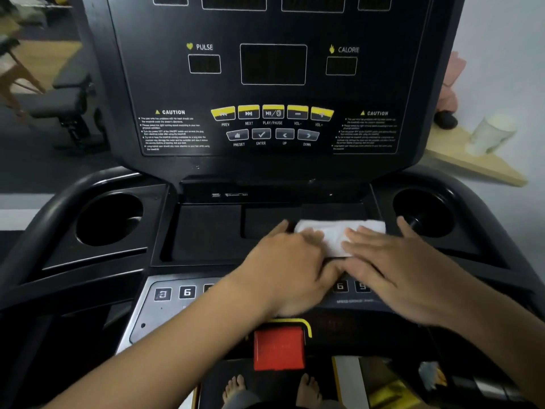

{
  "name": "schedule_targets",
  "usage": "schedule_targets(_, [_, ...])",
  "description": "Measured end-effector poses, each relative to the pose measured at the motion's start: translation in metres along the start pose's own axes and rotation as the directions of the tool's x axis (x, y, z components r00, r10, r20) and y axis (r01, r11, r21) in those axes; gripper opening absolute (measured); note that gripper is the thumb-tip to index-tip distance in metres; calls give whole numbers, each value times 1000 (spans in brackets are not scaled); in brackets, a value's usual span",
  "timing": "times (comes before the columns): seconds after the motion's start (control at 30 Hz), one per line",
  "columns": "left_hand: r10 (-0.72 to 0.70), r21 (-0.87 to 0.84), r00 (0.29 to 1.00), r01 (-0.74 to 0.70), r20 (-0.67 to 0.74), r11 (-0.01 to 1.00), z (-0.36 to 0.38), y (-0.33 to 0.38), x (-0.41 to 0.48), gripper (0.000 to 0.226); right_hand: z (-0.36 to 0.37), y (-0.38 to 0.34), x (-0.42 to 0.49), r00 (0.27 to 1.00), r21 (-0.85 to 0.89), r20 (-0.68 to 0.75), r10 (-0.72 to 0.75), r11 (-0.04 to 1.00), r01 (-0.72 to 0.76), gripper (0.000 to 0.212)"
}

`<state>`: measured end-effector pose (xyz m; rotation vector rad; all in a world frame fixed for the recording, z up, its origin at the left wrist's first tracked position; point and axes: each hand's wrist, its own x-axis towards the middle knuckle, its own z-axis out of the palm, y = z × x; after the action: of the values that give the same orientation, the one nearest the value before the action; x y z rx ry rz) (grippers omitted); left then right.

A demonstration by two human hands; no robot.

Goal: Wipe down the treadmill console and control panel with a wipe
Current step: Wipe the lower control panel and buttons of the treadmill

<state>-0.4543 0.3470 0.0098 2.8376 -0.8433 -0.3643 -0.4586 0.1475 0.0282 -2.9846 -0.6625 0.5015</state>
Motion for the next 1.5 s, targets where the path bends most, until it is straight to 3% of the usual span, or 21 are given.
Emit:
schedule_targets(0.2, [-79,15,997,79,-19,997,9,-7,18,68,-6,-12,25,1000,85,1,10,996,-10,95])
schedule_targets(0.27, [-100,20,994,102,-49,995,9,-6,23,72,-5,-12,34,999,53,-20,27,998,-26,96])
schedule_targets(0.37, [-21,29,998,23,-67,999,8,-1,-2,85,1,-10,14,1000,49,-1,10,999,-10,105])
schedule_targets(0.47, [-2,5,998,3,-70,1000,14,-1,-4,78,-2,-13,1,999,124,39,22,992,-27,100])
schedule_targets(0.57, [-92,-1,995,92,-33,996,13,-1,22,68,-6,-13,26,998,125,11,61,990,-62,91])
schedule_targets(0.7, [-44,67,999,46,-25,997,3,4,17,73,-11,-12,27,998,84,13,60,995,-61,96])
schedule_targets(0.8, [-9,38,999,11,-41,999,8,5,-1,59,-6,-18,9,1000,52,6,18,998,-19,109])
schedule_targets(1.0, [-92,68,995,94,-25,993,4,0,24,67,-12,-15,36,997,90,7,76,993,-76,96])
schedule_targets(1.1, [-53,80,998,56,-35,995,-3,0,5,57,-9,-20,22,1000,91,1,3,996,-3,102])
schedule_targets(1.17, [-55,207,998,59,-24,977,-5,-5,-8,46,-6,-32,16,998,107,29,-53,993,50,105])
schedule_targets(1.23, [-68,311,997,72,-26,948,-7,-17,-15,43,-5,-46,25,994,131,49,-95,987,88,94])
schedule_targets(1.43, [-92,335,961,180,-261,925,-1,-72,-45,43,2,-90,74,975,97,33,-221,971,217,88])
schedule_targets(1.5, [-101,351,966,183,-238,918,-1,-79,-47,47,5,-96,81,972,81,18,-234,969,232,87])
